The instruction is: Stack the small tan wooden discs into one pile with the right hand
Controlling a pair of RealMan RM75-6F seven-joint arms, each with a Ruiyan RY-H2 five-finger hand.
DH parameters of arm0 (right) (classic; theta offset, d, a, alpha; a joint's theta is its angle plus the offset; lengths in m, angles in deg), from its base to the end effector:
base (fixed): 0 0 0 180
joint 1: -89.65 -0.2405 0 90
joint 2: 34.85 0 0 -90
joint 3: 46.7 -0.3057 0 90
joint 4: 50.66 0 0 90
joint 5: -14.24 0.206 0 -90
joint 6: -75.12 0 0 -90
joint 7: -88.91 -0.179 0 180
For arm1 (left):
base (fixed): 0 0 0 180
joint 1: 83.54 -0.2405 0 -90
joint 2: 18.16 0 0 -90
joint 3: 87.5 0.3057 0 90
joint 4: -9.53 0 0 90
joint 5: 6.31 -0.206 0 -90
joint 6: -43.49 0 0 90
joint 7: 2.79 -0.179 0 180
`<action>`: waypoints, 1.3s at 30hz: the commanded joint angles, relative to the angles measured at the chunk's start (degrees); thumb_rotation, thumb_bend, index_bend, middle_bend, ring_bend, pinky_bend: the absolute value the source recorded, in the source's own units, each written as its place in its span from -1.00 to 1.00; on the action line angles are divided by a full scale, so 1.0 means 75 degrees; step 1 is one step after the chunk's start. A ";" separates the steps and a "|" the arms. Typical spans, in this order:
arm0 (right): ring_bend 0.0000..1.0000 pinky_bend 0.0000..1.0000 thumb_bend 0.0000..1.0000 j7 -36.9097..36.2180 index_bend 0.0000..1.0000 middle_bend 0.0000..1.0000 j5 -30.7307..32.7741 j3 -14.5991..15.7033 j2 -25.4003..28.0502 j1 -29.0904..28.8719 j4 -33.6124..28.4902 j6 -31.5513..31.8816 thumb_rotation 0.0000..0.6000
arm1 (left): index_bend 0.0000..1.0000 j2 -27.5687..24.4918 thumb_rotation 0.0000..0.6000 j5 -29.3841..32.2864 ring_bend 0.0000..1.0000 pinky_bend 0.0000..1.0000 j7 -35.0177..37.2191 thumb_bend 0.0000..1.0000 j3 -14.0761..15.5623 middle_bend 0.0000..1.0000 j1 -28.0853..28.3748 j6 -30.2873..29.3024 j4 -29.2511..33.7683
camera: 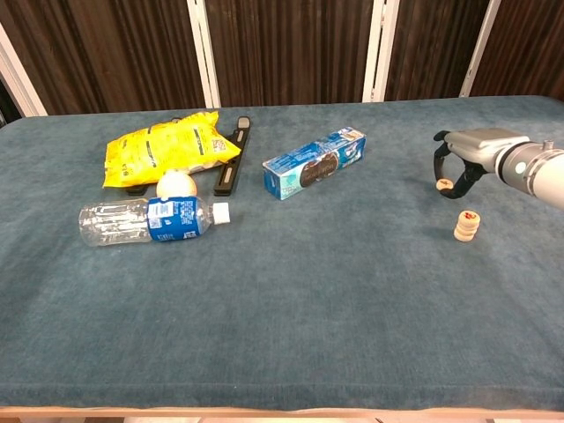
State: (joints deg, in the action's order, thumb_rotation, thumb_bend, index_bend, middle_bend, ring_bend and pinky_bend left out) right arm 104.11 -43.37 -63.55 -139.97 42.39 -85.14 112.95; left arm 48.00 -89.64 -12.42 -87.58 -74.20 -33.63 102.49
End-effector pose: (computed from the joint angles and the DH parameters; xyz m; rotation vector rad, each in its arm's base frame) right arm -0.2927 -0.5107 -0.0336 1.5881 -0.9356 0.5428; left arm -0.3528 0.2340 0.1418 -1.5496 -0.9091 -0.7348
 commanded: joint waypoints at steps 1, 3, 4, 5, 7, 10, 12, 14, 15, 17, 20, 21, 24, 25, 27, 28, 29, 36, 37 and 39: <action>-1.00 -0.89 0.01 -0.0187 0.32 -0.91 -0.0233 0.0055 0.0272 0.0146 -0.0521 0.0315 1.00 | -1.00 0.0004 1.00 -0.0019 -1.00 -0.94 0.0002 -0.02 0.0003 -1.00 0.0004 -0.0003 0.0001; -1.00 -0.89 0.01 -0.0534 0.32 -0.90 -0.0643 0.0188 0.0781 0.0432 -0.1576 0.0811 1.00 | -1.00 -0.0003 1.00 -0.0066 -1.00 -0.94 0.0017 -0.02 0.0024 -1.00 -0.0006 -0.0027 0.0017; -1.00 -0.89 0.01 -0.0625 0.32 -0.90 -0.0883 0.0321 0.1139 0.0615 -0.2198 0.1042 1.00 | -1.00 -0.0007 1.00 -0.0087 -1.00 -0.94 0.0029 -0.02 0.0031 -1.00 -0.0013 -0.0045 0.0021; -1.00 -0.89 0.01 -0.0655 0.32 -0.90 -0.1032 0.0409 0.1375 0.0730 -0.2606 0.1191 1.00 | -1.00 -0.0007 1.00 -0.0102 -1.00 -0.94 0.0037 -0.02 0.0036 -1.00 -0.0018 -0.0058 0.0021; -1.00 -0.89 0.01 -0.0659 0.32 -0.90 -0.1305 0.0602 0.1861 0.0958 -0.3461 0.1459 1.00 | -1.00 -0.0008 1.00 -0.0130 -1.00 -0.94 0.0045 -0.02 0.0045 -1.00 -0.0024 -0.0075 0.0022; -1.00 -0.89 0.01 -0.0669 0.32 -0.90 -0.1577 0.0848 0.2517 0.1232 -0.4605 0.1675 1.00 | -1.00 -0.0004 1.00 -0.0166 -1.00 -0.94 0.0042 -0.02 0.0063 -1.00 -0.0030 -0.0086 0.0029; -1.00 -0.89 0.01 -0.0637 0.32 -0.90 -0.1764 0.0997 0.2859 0.1376 -0.5149 0.1835 1.00 | -1.00 -0.0011 1.00 -0.0192 -1.00 -0.94 0.0052 -0.02 0.0075 -1.00 -0.0035 -0.0097 0.0038; -1.00 -0.89 0.01 -0.0653 0.32 -0.90 -0.1949 0.1161 0.3187 0.1535 -0.5635 0.1988 1.00 | -1.00 -0.0019 1.00 -0.0219 -1.00 -0.94 0.0076 -0.02 0.0080 -1.00 -0.0048 -0.0129 0.0046; -1.00 -0.89 0.01 -0.0679 0.32 -0.90 -0.2011 0.1224 0.3314 0.1599 -0.5800 0.2038 1.00 | -1.00 -0.0024 1.00 -0.0226 -1.00 -0.94 0.0091 -0.02 0.0081 -1.00 -0.0055 -0.0144 0.0049; -1.00 -0.89 0.01 -0.0712 0.32 -0.90 -0.2151 0.1367 0.3555 0.1729 -0.6063 0.2144 1.00 | -1.00 -0.0036 1.00 -0.0245 -1.00 -0.94 0.0128 -0.02 0.0085 -1.00 -0.0066 -0.0165 0.0051; -1.00 -0.89 0.01 -0.0750 0.32 -0.90 -0.2311 0.1525 0.3728 0.1880 -0.6163 0.2296 1.00 | -1.00 -0.0049 1.00 -0.0275 -1.00 -0.94 0.0164 -0.02 0.0098 -1.00 -0.0063 -0.0159 0.0042; -1.00 -0.89 0.01 -0.0759 0.32 -0.90 -0.2337 0.1560 0.3742 0.1914 -0.6137 0.2327 1.00 | -1.00 -0.0049 1.00 -0.0279 -1.00 -0.94 0.0170 -0.02 0.0102 -1.00 -0.0059 -0.0148 0.0038; -1.00 -0.89 0.01 -0.0815 0.32 -0.90 -0.2326 0.1625 0.3736 0.1964 -0.5988 0.2292 1.00 | -1.00 -0.0041 1.00 -0.0287 -1.00 -0.94 0.0160 -0.02 0.0106 -1.00 -0.0043 -0.0116 0.0035; -1.00 -0.89 0.01 -0.0805 0.32 -0.90 -0.2312 0.1629 0.3697 0.1963 -0.5877 0.2277 1.00 | -1.00 -0.0037 1.00 -0.0293 -1.00 -0.94 0.0154 -0.02 0.0108 -1.00 -0.0040 -0.0113 0.0036; -1.00 -0.89 0.01 -0.0817 0.32 -0.90 -0.2281 0.1613 0.3610 0.1946 -0.5703 0.2242 1.00 | -1.00 -0.0032 1.00 -0.0301 -1.00 -0.94 0.0141 -0.02 0.0111 -1.00 -0.0040 -0.0115 0.0037; -1.00 -0.89 0.01 -0.0882 0.31 -0.90 -0.2240 0.1587 0.3561 0.1923 -0.5622 0.2182 1.00 | -1.00 -0.0029 1.00 -0.0297 -1.00 -0.94 0.0137 -0.02 0.0110 -1.00 -0.0040 -0.0112 0.0035; -1.00 -0.89 0.01 -0.0959 0.31 -0.90 -0.2199 0.1564 0.3533 0.1903 -0.5585 0.2116 1.00 | -1.00 -0.0027 1.00 -0.0287 -1.00 -0.94 0.0133 -0.02 0.0108 -1.00 -0.0039 -0.0106 0.0033; -1.00 -0.89 0.01 -0.0920 0.30 -0.90 -0.2120 0.1524 0.3290 0.1775 -0.5278 0.1919 1.00 | -1.00 -0.0030 1.00 -0.0261 -1.00 -0.94 0.0135 -0.02 0.0094 -1.00 -0.0042 -0.0106 0.0034; -1.00 -0.89 0.01 -0.0889 0.30 -0.90 -0.2118 0.1526 0.3258 0.1771 -0.5246 0.1923 1.00 | -1.00 -0.0033 1.00 -0.0260 -1.00 -0.94 0.0140 -0.02 0.0093 -1.00 -0.0042 -0.0107 0.0034; -1.00 -0.89 0.01 -0.0830 0.30 -0.90 -0.2070 0.1526 0.3192 0.1762 -0.5172 0.1893 1.00 | -1.00 -0.0036 1.00 -0.0251 -1.00 -0.94 0.0146 -0.02 0.0092 -1.00 -0.0041 -0.0098 0.0029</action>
State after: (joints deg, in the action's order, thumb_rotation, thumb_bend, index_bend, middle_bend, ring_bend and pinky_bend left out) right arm 97.75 -59.02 -52.11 -115.89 55.66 -124.06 127.25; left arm 47.73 -91.52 -11.32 -86.89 -74.51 -34.36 102.71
